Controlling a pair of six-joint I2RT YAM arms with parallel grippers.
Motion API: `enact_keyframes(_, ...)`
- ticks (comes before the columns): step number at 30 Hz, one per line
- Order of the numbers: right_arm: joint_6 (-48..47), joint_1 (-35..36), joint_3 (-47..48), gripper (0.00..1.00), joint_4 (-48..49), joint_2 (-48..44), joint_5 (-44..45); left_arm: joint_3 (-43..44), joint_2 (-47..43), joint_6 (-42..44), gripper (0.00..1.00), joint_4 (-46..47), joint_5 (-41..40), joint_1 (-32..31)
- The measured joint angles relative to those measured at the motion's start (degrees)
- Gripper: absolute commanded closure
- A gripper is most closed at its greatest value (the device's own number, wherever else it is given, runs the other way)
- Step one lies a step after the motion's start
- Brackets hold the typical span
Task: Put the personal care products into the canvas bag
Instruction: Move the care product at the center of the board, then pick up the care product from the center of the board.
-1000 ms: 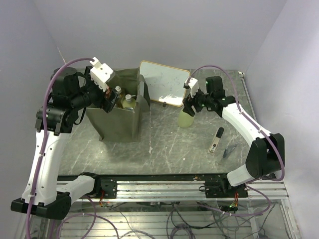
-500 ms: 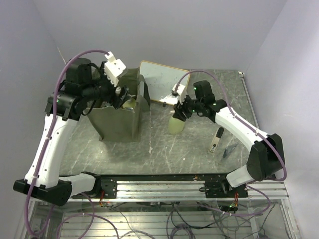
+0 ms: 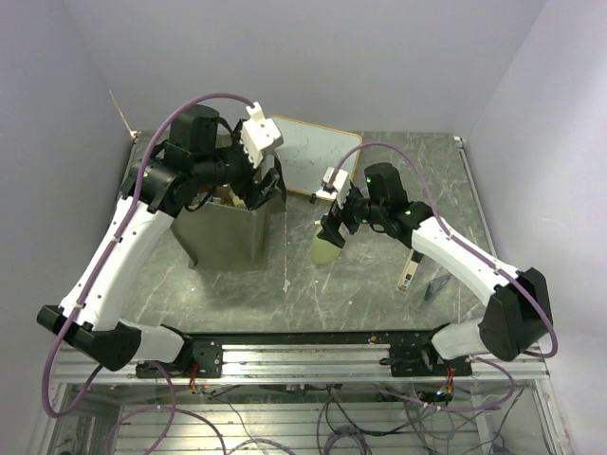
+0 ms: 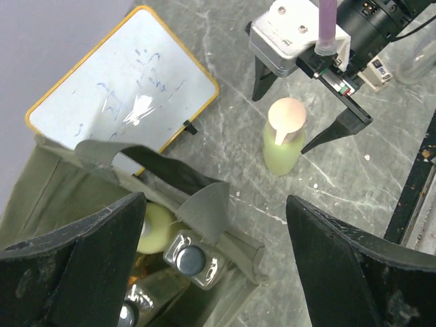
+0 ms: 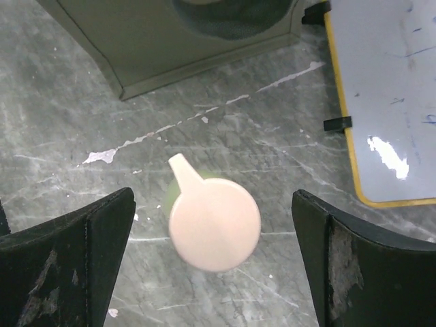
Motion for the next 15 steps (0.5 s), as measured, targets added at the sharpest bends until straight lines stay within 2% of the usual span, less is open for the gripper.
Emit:
enact_keyframes(5, -0.20, -0.55, -1.03, 0.01, -0.07, -6.01, 0.59, 1.22, 1.95, 0.83, 0.05, 0.76, -0.42, -4.59)
enact_keyframes(7, -0.11, -2.82, -1.60, 0.01, 0.00, -9.60, 0.26, 1.70, 3.41, 1.18, 0.05, 1.90, -0.66, -6.86)
enact_keyframes(12, 4.02, -17.16, -4.26, 0.01, 3.82, -16.92, -2.23, 1.55, 7.54, 2.21, 0.04, 3.98, -2.73, -11.41)
enact_keyframes(15, 5.97, -22.45, -5.60, 0.01, 4.28, -18.88, -1.03, 0.07, 9.64, 2.95, 0.03, 5.73, -4.33, -14.01)
